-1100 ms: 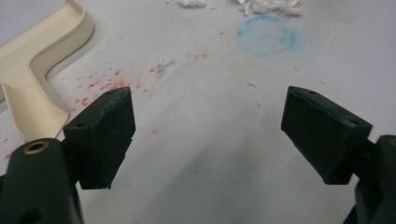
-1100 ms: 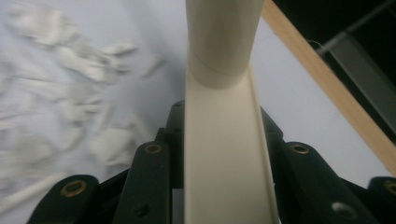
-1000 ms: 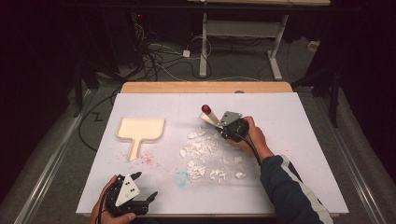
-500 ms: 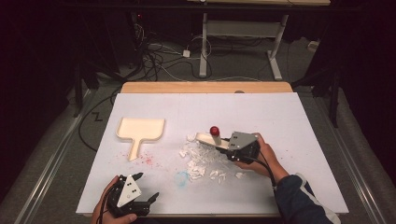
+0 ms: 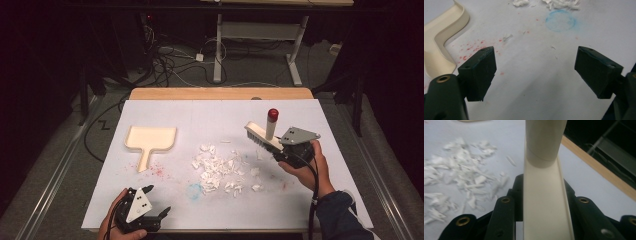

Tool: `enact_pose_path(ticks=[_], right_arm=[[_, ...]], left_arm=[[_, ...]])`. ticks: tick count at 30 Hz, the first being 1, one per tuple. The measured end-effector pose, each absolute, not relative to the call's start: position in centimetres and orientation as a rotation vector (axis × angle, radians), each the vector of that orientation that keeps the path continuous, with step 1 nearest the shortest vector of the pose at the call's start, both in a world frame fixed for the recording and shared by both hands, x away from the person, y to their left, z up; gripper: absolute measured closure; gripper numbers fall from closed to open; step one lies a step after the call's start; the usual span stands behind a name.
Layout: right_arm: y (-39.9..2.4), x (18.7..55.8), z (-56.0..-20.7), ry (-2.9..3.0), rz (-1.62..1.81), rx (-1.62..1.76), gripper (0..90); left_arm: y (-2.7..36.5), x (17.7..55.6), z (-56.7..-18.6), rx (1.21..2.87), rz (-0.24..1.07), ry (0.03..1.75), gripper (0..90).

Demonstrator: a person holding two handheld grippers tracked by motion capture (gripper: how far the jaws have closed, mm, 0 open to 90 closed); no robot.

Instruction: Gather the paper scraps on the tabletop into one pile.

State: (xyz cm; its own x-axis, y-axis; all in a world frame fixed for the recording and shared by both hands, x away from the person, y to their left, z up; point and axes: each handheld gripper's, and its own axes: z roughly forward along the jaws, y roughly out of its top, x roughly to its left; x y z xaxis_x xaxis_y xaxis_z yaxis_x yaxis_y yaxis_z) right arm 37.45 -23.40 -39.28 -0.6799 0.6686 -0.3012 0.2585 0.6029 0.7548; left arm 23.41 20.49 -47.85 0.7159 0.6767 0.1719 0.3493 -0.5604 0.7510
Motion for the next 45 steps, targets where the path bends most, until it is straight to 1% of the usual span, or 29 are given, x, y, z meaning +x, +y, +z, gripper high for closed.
enact_pose_path(ticks=[1,2,3,4,7,9,11,13,18,20,21,24,27,32,33,35,36,39,42,43,45], right_arm=[[-23.7,37.9,-40.1,2.232,0.885,0.793,68.0],[-23.7,37.9,-40.1,2.232,0.885,0.793,68.0],[-24.0,38.6,-41.0,2.207,0.842,0.862,68.0],[-24.0,38.6,-41.0,2.207,0.842,0.862,68.0],[-23.5,39.3,-43.1,2.191,0.729,0.931,67.9],[-23.3,39.2,-43.4,2.195,0.741,0.939,68.0],[-22.2,38.9,-43.9,2.203,0.740,0.935,67.8],[-20.1,38.1,-44.5,2.229,0.750,0.904,67.2],[-17.8,36.8,-44.5,2.287,0.858,0.860,66.2],[-17.0,36.2,-44.0,2.290,0.905,0.828,67.1],[-16.8,35.6,-43.3,2.288,0.958,0.820,67.9],[-16.9,35.3,-42.3,2.287,1.005,0.805,67.9],[-18.0,34.6,-40.1,2.240,1.094,0.807,67.9],[-19.6,34.3,-39.3,2.201,1.119,0.844,67.8],[-20.4,34.3,-39.5,2.180,1.114,0.886,67.8],[-20.9,34.4,-39.7,2.181,1.105,0.900,67.8],[-21.3,34.5,-39.9,2.176,1.088,0.917,67.9],[-22.4,34.6,-41.4,2.156,0.950,0.970,67.9],[-22.6,34.5,-42.3,2.163,0.888,0.983,67.9],[-22.4,34.3,-43.1,2.180,0.869,1.002,67.9],[-21.7,33.9,-43.5,2.207,0.872,0.981,67.8]], left_arm=[[20.4,23.5,-47.9,2.202,0.586,0.775,16.8],[20.4,23.5,-47.9,2.204,0.583,0.774,16.8],[20.4,23.5,-47.9,2.207,0.582,0.774,16.7],[20.4,23.6,-47.9,2.210,0.592,0.763,16.7],[20.2,23.6,-48.0,2.226,0.573,0.766,17.2],[20.1,23.6,-48.1,2.235,0.575,0.758,17.5],[20.0,23.6,-48.1,2.238,0.585,0.745,17.5],[20.0,23.6,-48.1,2.238,0.584,0.746,17.5],[20.3,23.5,-48.0,2.223,0.578,0.762,17.5],[20.4,23.6,-47.9,2.221,0.593,0.755,17.5],[20.4,23.5,-48.0,2.222,0.580,0.765,17.6],[20.4,23.4,-48.0,2.225,0.581,0.762,17.5],[20.5,23.4,-47.9,2.225,0.595,0.752,17.6],[20.5,23.4,-47.8,2.222,0.590,0.762,17.5],[20.4,23.4,-47.8,2.223,0.591,0.761,17.5],[20.5,23.4,-47.8,2.226,0.605,0.749,17.6],[20.4,23.4,-47.8,2.227,0.592,0.758,17.5],[20.4,23.4,-47.9,2.234,0.595,0.755,17.5],[20.4,23.5,-47.8,2.234,0.595,0.755,17.5],[20.4,23.5,-47.8,2.235,0.595,0.754,17.5],[20.3,23.5,-47.8,2.233,0.609,0.742,17.5]])
